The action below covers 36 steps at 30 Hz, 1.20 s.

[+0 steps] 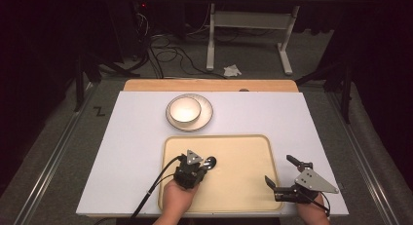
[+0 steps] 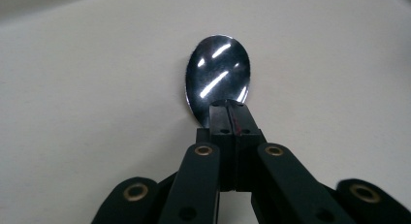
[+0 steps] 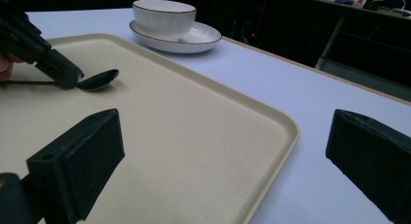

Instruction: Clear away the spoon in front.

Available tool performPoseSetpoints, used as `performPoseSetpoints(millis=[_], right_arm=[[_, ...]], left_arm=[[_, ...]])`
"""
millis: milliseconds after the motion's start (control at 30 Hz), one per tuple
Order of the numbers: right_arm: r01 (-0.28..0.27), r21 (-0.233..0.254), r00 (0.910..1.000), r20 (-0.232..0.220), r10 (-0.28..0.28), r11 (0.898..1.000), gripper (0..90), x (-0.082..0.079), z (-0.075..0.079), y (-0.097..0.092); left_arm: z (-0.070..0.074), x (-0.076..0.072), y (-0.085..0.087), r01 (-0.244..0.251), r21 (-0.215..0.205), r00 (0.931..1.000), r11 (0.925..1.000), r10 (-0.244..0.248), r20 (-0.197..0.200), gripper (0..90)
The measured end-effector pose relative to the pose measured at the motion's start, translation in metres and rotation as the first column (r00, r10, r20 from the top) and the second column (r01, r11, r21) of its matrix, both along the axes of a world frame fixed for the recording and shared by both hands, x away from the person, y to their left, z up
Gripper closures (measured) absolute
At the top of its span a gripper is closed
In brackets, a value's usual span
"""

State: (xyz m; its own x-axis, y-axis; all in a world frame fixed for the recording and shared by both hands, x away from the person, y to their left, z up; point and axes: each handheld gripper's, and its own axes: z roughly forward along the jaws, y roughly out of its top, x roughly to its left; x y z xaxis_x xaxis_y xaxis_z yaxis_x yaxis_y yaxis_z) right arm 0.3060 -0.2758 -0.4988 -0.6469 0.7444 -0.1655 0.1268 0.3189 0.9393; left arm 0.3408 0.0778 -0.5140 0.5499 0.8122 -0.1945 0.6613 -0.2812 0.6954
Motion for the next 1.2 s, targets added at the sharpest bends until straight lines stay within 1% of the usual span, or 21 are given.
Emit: performPoseSetpoints(millis=[133, 167, 200, 300, 333, 367, 400, 433, 467, 500, 533, 633, 700, 733, 767, 833, 900, 933, 967, 1067, 1200], right_arm=[[0.0, -0.002, 1.0, -0.001, 0.0, 1.0, 0.8, 0.0, 0.0, 0.0], [0.0, 0.002, 1.0, -0.005, 0.0, 1.0, 0.8, -0.001, 0.0, 0.0], [0.002, 0.001, 1.0, -0.006, -0.002, 1.0, 0.8, -0.001, 0.0, 0.0], [0.004, 0.004, 1.0, -0.009, -0.004, 1.0, 0.8, -0.001, 0.0, 0.0], [0.002, -0.002, 1.0, 0.002, -0.002, 1.0, 0.8, -0.001, 0.0, -0.001], [-0.002, 0.002, 1.0, 0.003, 0.002, 1.0, 0.8, 0.0, 0.0, -0.001], [0.001, 0.005, 1.0, -0.001, -0.001, 1.0, 0.8, -0.001, -0.001, -0.001], [0.001, 0.004, 1.0, 0.0, -0.001, 1.0, 0.8, 0.0, -0.001, -0.001], [0.001, 0.001, 1.0, 0.0, -0.001, 1.0, 0.8, 0.0, -0.001, -0.001], [0.0, -0.002, 1.0, 0.001, 0.0, 1.0, 0.8, 0.0, -0.001, -0.001], [0.002, -0.004, 1.0, 0.0, -0.002, 1.0, 0.8, 0.0, -0.001, -0.001], [-0.001, -0.005, 1.0, 0.001, 0.001, 1.0, 0.8, 0.0, -0.001, 0.0], [-0.003, -0.006, 1.0, 0.002, 0.003, 1.0, 0.8, 0.0, -0.001, 0.001], [-0.005, -0.007, 1.0, -0.001, 0.005, 1.0, 0.8, 0.0, -0.001, 0.001], [-0.005, -0.007, 1.0, -0.001, 0.005, 1.0, 0.8, 0.0, -0.001, 0.001], [0.0, -0.012, 1.0, -0.001, 0.0, 1.0, 0.8, 0.0, -0.001, 0.002], [0.003, -0.01, 1.0, -0.004, -0.003, 1.0, 0.8, 0.0, -0.001, 0.002], [0.005, -0.008, 1.0, -0.002, -0.005, 1.0, 0.8, 0.0, -0.001, 0.002], [0.016, -0.009, 0.9999, 0.0, -0.016, 1.0, 0.8, 0.0, 0.0, 0.002], [0.024, 0.001, 0.9997, 0.001, -0.024, 1.0, 0.8, 0.001, 0.0, 0.001], [0.026, -0.004, 0.9996, 0.003, -0.026, 1.0, 0.8, 0.004, 0.0, 0.002]], left_arm=[[0.001, 0.008, 0.007, -0.025, 0.014, 0.9997, 0.9996, 0.025, -0.003, 90.0], [0.001, 0.013, 0.011, -0.046, 0.023, 0.999, 0.9987, 0.046, -0.003, 90.0], [0.002, 0.015, 0.013, -0.05, 0.028, 0.9987, 0.9983, 0.051, -0.004, 90.0], [0.004, 0.016, 0.02, -0.064, 0.025, 0.9979, 0.9976, 0.064, 0.004, 90.0], [0.009, 0.013, 0.028, -0.066, 0.015, 0.9976, 0.9977, 0.066, 0.02, 90.0], [0.009, 0.013, 0.028, -0.066, 0.015, 0.9976, 0.9977, 0.066, 0.02, 90.0], [0.014, 0.005, 0.037, -0.052, 0.011, 0.9981, 0.9986, 0.052, 0.032, 90.0], [0.016, 0.0, 0.041, -0.04, 0.028, 0.9982, 0.9988, 0.038, 0.047, 90.0], [0.016, 0.0, 0.041, -0.04, 0.028, 0.9982, 0.9988, 0.038, 0.047, 90.0], [0.018, -0.013, 0.048, -0.021, 0.074, 0.9973, 0.997, 0.015, 0.072, 90.0], [0.018, -0.019, 0.053, -0.017, 0.09, 0.9971, 0.9958, 0.01, 0.075, 90.0], [0.013, -0.035, 0.069, -0.017, 0.106, 0.9979, 0.9942, 0.01, 0.063, 90.0], [0.01, -0.045, 0.076, -0.012, 0.09, 0.9989, 0.9958, 0.008, 0.047, 90.0], [0.008, -0.049, 0.078, -0.005, 0.076, 0.9994, 0.9971, 0.002, 0.035, 90.0], [0.008, -0.049, 0.078, -0.005, 0.076, 0.9994, 0.9971, 0.002, 0.035, 90.0], [0.003, -0.059, 0.075, 0.032, 0.084, 0.9992, 0.9959, -0.034, 0.02, 90.0], [0.002, -0.06, 0.073, 0.046, 0.096, 0.9988, 0.9944, -0.047, 0.011, 90.0], [0.001, -0.063, 0.071, 0.05, 0.109, 0.9984, 0.9928, -0.052, 0.022, 90.0], [0.002, -0.063, 0.07, 0.054, 0.113, 0.9982, 0.9921, -0.057, 0.018, 90.0], [0.002, -0.063, 0.068, 0.061, 0.108, 0.9979, 0.9923, -0.063, 0.014, 90.0], [0.002, -0.067, 0.064, 0.085, 0.102, 0.9962, 0.9911, -0.086, 0.007, 90.0]])
